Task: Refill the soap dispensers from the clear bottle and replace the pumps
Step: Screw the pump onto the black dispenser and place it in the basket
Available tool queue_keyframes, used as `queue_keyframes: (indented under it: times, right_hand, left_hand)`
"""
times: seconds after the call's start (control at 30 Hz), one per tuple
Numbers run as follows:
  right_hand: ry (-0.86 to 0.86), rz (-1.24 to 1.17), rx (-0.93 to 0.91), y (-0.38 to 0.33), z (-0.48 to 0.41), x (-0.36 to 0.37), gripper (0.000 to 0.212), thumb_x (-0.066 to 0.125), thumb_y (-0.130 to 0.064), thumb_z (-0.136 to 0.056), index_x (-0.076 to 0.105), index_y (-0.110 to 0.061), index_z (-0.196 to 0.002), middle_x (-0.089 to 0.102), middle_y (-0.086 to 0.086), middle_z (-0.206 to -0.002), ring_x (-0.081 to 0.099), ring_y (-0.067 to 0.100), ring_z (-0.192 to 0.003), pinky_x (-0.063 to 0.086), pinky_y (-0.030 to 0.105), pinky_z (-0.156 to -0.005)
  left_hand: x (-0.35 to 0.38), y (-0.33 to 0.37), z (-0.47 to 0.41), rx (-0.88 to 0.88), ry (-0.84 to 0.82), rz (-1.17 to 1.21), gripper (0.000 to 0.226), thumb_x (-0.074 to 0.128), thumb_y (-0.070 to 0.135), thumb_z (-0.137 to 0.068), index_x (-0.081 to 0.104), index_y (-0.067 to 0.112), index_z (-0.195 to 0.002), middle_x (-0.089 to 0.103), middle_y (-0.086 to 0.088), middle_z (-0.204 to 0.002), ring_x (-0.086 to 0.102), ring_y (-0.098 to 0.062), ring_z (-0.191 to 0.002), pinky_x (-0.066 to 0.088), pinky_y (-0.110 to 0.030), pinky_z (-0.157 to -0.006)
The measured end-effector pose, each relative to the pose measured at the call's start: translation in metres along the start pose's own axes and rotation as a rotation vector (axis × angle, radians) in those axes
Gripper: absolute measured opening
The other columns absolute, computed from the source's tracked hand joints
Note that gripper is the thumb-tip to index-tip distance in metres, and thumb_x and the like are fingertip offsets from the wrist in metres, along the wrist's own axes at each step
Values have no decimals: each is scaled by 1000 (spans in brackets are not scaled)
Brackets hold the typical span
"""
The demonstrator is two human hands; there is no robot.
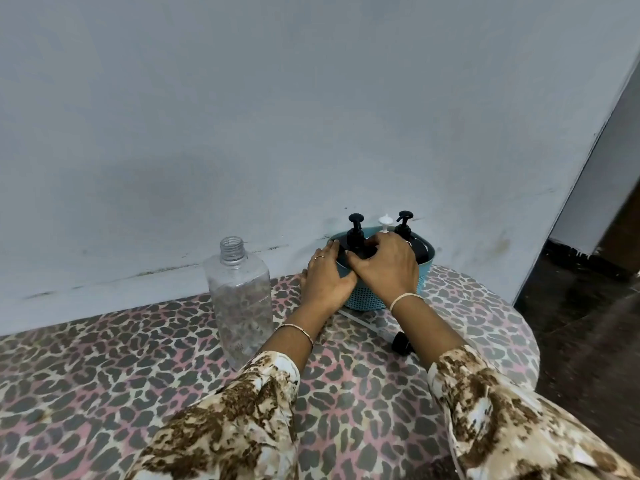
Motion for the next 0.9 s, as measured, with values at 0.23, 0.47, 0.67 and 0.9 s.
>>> queue_keyframes:
  times: [0.23, 0.47, 0.67, 0.9]
  right_hand:
    - [-10, 97, -32, 8, 7, -4, 26, 58, -34, -87, 72, -12, -88, 69, 9, -85, 54, 27, -99, 44, 32, -70]
    - [0, 153, -106, 16, 15, 0, 30, 55, -21, -84, 71, -17, -109, 70, 3, -103, 52, 25, -106, 46, 35, -83]
    - [-2, 191, -133, 18, 19, 6, 33, 52, -21, -87, 68, -16, -115, 69, 0, -112, 52, 24, -109, 45, 37, -89]
    - [10, -179, -41, 31, 40, -7, 38, 54, -18, -91, 58, -16, -129, 55, -2, -137, 32, 21, -137, 30, 36, -110]
  left_hand:
    - [-2, 2, -9, -6, 0, -69, 53, 48, 40, -90, 45, 26, -142, 41, 5, -150, 36, -22, -138, 32, -53, -110]
    - [-2, 8, -2, 0, 8, -159, 52, 42, 37, -92, 42, 27, -143, 36, 8, -153, 35, -22, -139, 30, -55, -110]
    - [-3, 10, 2, 16, -70, -216, 54, 35, 38, -98, 28, 25, -151, 18, 7, -161, 22, -24, -145, 26, -56, -113]
    - [-4, 12, 25, 123, 26, -148, 63, 49, 38, -94, 26, 20, -150, 20, -3, -160, 19, -25, -147, 25, -52, -116]
Point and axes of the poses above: each hand's wrist, its own z-axis away from the middle knuckle, its own x-axis out of the palm, y = z × x, the point moved 3 cm from there along -z, towards the middle knuckle
